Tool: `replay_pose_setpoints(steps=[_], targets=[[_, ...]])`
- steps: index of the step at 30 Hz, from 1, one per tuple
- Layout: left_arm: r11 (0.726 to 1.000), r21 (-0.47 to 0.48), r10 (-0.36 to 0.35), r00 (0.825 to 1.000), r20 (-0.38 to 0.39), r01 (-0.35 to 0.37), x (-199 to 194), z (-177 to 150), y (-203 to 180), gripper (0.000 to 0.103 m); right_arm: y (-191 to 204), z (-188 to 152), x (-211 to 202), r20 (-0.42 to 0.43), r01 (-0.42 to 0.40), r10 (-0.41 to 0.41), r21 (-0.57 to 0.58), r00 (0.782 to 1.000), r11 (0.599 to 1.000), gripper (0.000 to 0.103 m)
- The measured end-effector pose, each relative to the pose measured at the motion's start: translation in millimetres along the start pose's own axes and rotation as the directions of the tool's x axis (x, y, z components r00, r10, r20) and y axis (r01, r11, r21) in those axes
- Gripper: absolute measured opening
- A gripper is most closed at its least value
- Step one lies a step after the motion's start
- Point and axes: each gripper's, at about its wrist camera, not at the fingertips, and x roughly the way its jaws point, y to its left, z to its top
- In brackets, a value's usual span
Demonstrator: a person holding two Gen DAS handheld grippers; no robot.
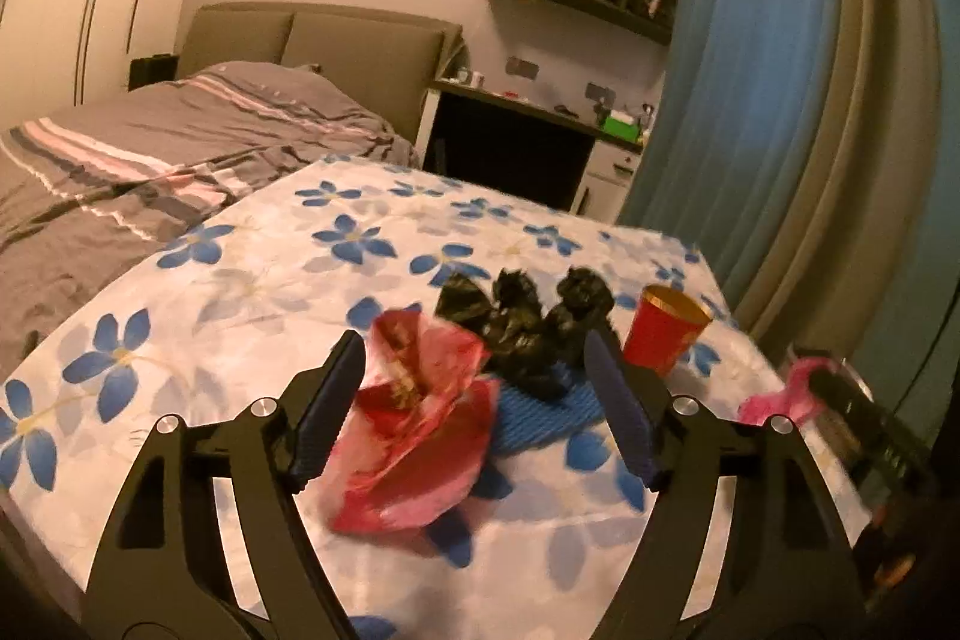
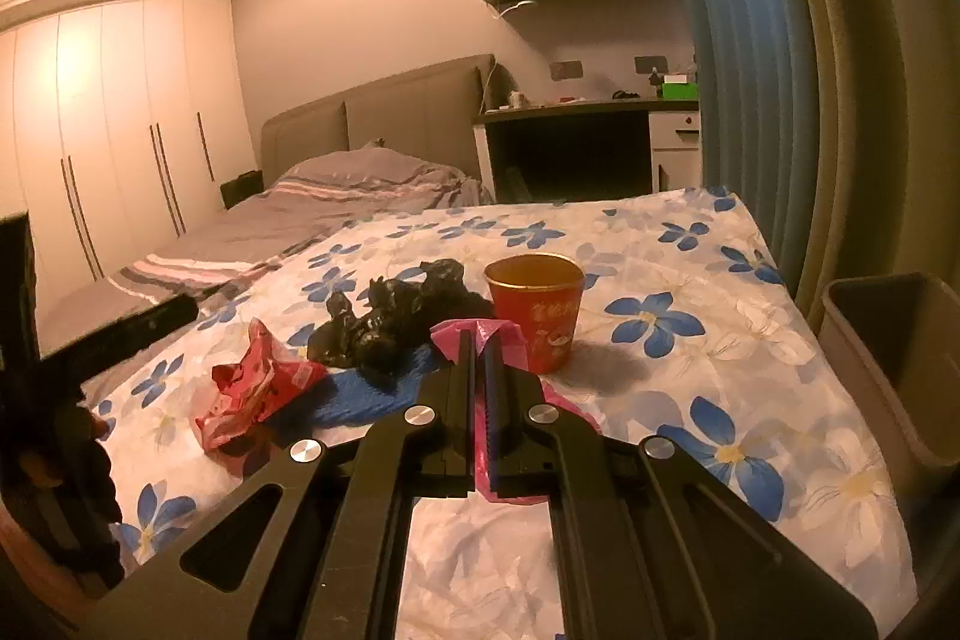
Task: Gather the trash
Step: 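Lift the pink bags with both tools toward the grey bin, then carry the red-pink bag with the left tool while the right tool carries the pink bag over the bin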
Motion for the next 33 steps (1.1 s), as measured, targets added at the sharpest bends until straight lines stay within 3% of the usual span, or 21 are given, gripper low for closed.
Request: replay_pose_setpoints(steps=[4, 7, 12, 15, 17, 22, 27, 33], targets=[[0.998, 0.055, 0.045, 0.997, -0.064, -0.042, 13, -13, 8, 0.076, 2, -1, 2, -0.003, 0.000, 0.000, -0.002, 1.000, 1.000, 0.003], [0.999, 0.028, 0.025, 0.989, -0.144, -0.021, 29, -23, 23, 0.076, 3, -1, 2, -0.006, 0.002, -0.002, -0.008, 1.000, 1.000, 0.003], [0.999, 0.039, 0.014, 0.982, -0.190, -0.007, 40, -36, 29, 0.074, 6, -2, 7, -0.012, 0.012, -0.012, -0.014, 1.000, 1.000, 0.003], [0.998, 0.068, 0.016, 0.977, -0.211, -0.001, 44, -39, 26, 0.051, 9, -2, 10, -0.017, 0.008, -0.008, -0.016, 1.000, 1.000, 0.003], [0.997, 0.074, 0.016, 0.971, -0.237, 0.002, 49, -40, 26, 0.029, 12, -3, 11, -0.019, 0.006, -0.006, -0.022, 1.000, 1.000, 0.003], [0.998, 0.058, 0.021, 0.967, -0.254, -0.006, 53, -41, 30, 0.006, 17, -5, 13, -0.030, -0.002, 0.001, -0.031, 1.000, 1.000, 0.003], [0.998, 0.061, 0.038, 0.972, -0.230, -0.025, 49, -39, 30, 0.001, 19, -4, 12, -0.029, -0.002, 0.001, -0.036, 1.000, 0.999, 0.003], [0.998, 0.060, 0.019, 0.989, -0.148, -0.010, 24, -23, 19, 0.000, 16, 0, 4, -0.013, 0.004, -0.004, -0.032, 1.000, 0.999, 0.003]])
